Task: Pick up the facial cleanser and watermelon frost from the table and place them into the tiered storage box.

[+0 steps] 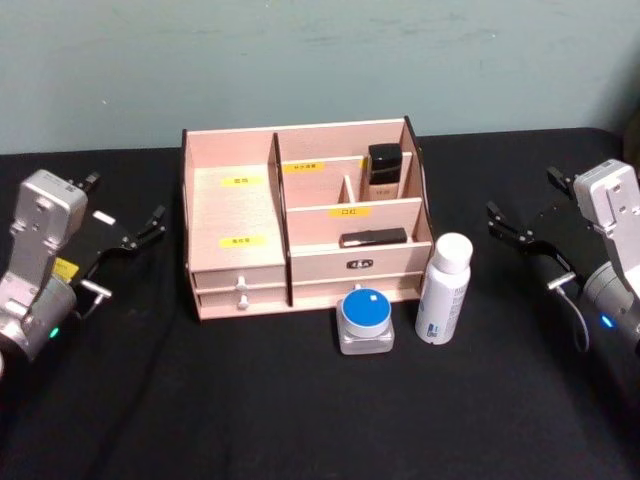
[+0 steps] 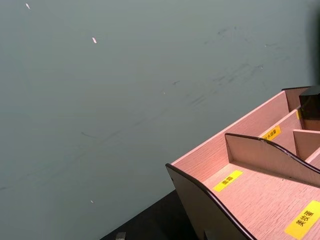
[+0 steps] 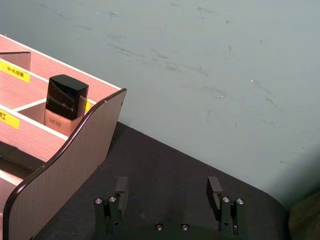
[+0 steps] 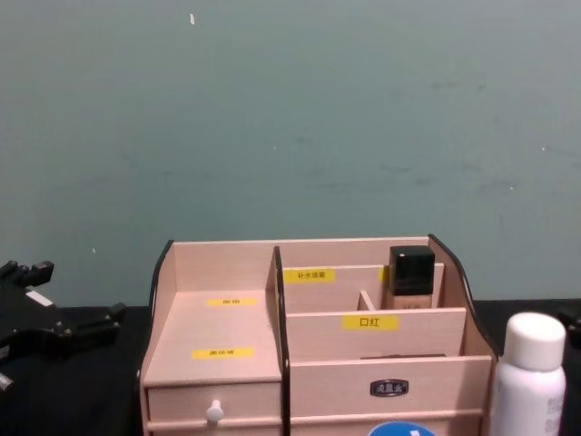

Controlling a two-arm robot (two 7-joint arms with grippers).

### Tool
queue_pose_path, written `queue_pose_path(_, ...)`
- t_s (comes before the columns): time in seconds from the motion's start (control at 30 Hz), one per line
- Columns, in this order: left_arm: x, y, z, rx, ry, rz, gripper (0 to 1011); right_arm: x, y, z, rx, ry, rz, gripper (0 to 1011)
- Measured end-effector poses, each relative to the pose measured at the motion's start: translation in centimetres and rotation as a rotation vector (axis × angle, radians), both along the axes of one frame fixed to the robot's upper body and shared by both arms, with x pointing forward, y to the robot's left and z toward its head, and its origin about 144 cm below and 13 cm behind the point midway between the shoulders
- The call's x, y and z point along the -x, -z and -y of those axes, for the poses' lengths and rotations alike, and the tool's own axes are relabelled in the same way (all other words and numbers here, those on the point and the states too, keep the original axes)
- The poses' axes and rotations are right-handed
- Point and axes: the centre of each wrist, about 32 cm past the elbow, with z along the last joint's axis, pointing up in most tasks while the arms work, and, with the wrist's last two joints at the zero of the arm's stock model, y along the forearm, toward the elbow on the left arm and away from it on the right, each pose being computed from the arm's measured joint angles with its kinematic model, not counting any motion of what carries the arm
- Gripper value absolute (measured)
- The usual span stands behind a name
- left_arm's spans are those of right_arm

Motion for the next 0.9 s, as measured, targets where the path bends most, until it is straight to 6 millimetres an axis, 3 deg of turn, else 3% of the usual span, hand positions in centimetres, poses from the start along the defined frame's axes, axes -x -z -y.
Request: queue_pose_path(0.9, 0.00, 0.00, 0.00, 0.000, 0.000, 0.000, 1010, 0.00, 0.00, 0.00, 0.000, 0.000, 0.000, 1003)
